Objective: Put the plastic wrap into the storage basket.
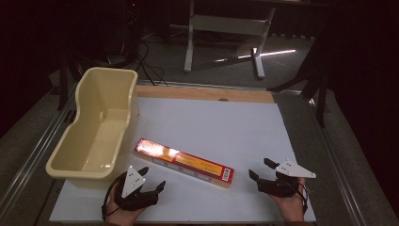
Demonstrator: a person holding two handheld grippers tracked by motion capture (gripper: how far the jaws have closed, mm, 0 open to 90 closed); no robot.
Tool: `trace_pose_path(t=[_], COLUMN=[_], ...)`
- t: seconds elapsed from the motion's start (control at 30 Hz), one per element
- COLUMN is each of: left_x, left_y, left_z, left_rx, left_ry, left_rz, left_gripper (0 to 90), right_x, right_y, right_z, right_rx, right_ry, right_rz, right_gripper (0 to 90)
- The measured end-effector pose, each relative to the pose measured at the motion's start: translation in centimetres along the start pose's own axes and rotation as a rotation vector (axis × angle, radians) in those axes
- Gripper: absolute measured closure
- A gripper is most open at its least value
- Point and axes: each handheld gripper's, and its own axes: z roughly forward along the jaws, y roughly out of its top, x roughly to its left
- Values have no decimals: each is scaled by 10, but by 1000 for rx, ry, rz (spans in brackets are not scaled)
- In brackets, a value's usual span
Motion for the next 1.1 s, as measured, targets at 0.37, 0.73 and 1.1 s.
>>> trace_pose_path(t=[0.37,0.73,1.1], left_x=[1,2,5], left_y=[2,2,-1], left_z=[-1,-8,-7], left_rx=[-3,7,3], left_ry=[-10,-2,-5], left_rz=[-5,26,27], left_gripper=[216,225,226], right_x=[9,46,77], right_y=[17,63,108], right_z=[5,18,42], right_rx=[-6,17,28], right_ry=[55,152,237], right_rz=[-18,-150,-246], right_gripper=[230,235,233])
